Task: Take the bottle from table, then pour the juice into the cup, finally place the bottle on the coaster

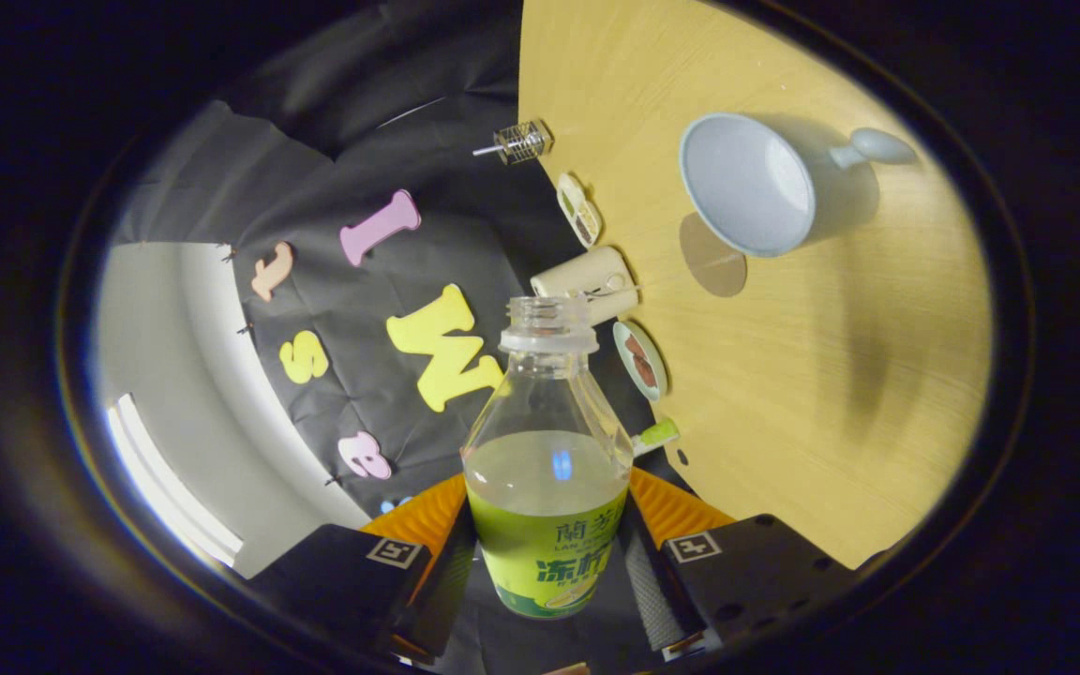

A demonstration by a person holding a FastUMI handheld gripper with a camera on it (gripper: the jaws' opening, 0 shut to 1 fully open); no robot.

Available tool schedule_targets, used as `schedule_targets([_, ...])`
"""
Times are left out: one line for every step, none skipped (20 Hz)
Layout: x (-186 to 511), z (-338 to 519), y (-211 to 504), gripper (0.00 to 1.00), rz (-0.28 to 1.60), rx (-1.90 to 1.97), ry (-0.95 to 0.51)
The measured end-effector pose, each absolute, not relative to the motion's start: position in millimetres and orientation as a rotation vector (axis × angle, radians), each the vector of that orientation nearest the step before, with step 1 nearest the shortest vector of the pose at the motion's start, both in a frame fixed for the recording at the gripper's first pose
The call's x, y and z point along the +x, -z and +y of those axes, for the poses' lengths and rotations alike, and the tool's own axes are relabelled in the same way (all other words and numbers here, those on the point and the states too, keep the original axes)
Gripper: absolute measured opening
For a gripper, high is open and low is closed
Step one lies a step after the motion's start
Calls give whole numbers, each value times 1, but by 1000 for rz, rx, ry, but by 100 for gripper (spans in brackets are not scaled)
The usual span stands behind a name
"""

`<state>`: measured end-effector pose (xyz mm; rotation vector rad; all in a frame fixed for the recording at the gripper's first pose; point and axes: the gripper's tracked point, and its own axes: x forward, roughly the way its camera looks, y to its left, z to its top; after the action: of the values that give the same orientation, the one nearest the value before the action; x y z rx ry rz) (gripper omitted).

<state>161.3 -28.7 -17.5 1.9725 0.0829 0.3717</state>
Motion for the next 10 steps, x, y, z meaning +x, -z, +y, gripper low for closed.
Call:
schedule_targets([160, -28, 17, 79, 86, 1981, -374])
schedule_targets([161, -29, 16, 80, 82, 1993, -374])
schedule_targets([161, -29, 16, 80, 82, 2001, -373])
schedule_targets([162, -29, 15, 80, 86, 2006, -375])
schedule_targets([163, -30, 16, 80, 84, 2012, -375])
schedule_targets([166, -32, 14, 80, 78, 2021, -379])
schedule_targets([164, -32, 12, 80, 65, 2032, -386])
schedule_targets([164, -34, 9, 80, 53, 2045, -398])
schedule_targets([163, -35, 6, 80, 47, 2058, -406])
schedule_targets([163, -37, 3, 80, 39, 2074, -414])
